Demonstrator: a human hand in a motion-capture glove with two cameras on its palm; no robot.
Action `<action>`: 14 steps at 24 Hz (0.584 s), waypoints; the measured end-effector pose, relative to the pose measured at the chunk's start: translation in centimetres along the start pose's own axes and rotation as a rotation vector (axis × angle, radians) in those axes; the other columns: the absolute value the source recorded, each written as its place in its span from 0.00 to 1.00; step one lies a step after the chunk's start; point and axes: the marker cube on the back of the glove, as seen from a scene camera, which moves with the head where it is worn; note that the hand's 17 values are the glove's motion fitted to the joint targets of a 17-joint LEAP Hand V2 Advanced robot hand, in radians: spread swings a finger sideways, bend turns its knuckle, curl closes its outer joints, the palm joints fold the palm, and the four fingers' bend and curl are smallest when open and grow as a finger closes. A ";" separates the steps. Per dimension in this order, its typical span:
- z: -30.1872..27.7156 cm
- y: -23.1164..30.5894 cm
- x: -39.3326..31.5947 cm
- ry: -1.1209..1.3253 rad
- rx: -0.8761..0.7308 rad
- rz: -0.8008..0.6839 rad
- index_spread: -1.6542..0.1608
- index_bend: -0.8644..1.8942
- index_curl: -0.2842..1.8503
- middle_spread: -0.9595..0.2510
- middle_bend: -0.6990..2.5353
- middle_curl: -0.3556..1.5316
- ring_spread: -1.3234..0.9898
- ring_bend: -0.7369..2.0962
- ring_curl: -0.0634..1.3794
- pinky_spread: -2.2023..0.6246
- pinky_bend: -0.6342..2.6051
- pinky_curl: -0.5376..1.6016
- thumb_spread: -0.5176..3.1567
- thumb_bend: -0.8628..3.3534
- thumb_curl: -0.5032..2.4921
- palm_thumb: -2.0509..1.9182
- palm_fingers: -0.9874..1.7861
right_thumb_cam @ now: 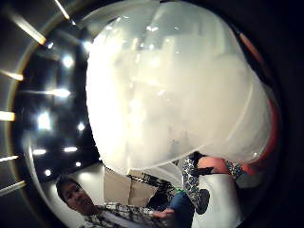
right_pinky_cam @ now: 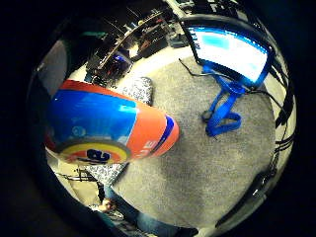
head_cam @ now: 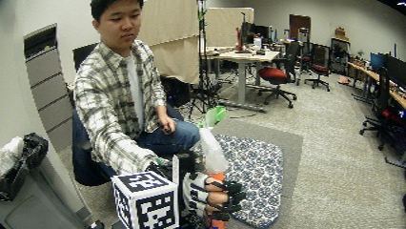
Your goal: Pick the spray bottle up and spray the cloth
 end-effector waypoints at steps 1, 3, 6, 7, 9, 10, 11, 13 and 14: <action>0.1 -0.1 0.0 -0.007 0.001 0.001 0.77 0.38 0.28 0.75 0.31 0.38 0.54 0.40 0.25 0.83 0.30 0.35 0.39 0.20 0.33 0.73 0.62; 0.4 -0.2 0.1 -0.022 0.002 0.002 0.77 0.38 0.29 0.75 0.31 0.39 0.54 0.40 0.26 0.83 0.29 0.35 0.39 0.20 0.33 0.73 0.63; 0.5 -0.5 0.2 -0.036 0.009 -0.005 0.77 0.38 0.29 0.74 0.31 0.39 0.54 0.39 0.26 0.83 0.28 0.35 0.38 0.20 0.33 0.74 0.64; 0.6 -0.5 0.3 -0.039 0.018 -0.011 0.77 0.38 0.29 0.74 0.31 0.39 0.54 0.39 0.26 0.83 0.28 0.35 0.38 0.20 0.34 0.74 0.65; 0.6 -0.7 0.3 -0.039 0.041 -0.025 0.77 0.39 0.30 0.73 0.31 0.39 0.53 0.39 0.26 0.82 0.27 0.35 0.38 0.20 0.34 0.74 0.67; 0.6 -0.8 0.3 -0.037 0.054 -0.034 0.77 0.39 0.30 0.73 0.32 0.40 0.53 0.39 0.26 0.82 0.27 0.35 0.38 0.20 0.34 0.74 0.69; 0.7 -0.8 0.3 -0.033 0.068 -0.044 0.77 0.39 0.30 0.73 0.31 0.40 0.53 0.39 0.26 0.82 0.27 0.35 0.37 0.20 0.34 0.75 0.70; 0.7 -0.9 0.3 -0.020 0.098 -0.067 0.77 0.38 0.31 0.71 0.30 0.39 0.52 0.39 0.26 0.81 0.29 0.36 0.36 0.20 0.35 0.76 0.74; 0.7 -1.0 0.3 -0.014 0.113 -0.077 0.77 0.39 0.31 0.71 0.30 0.40 0.52 0.39 0.27 0.80 0.29 0.36 0.34 0.21 0.35 0.77 0.76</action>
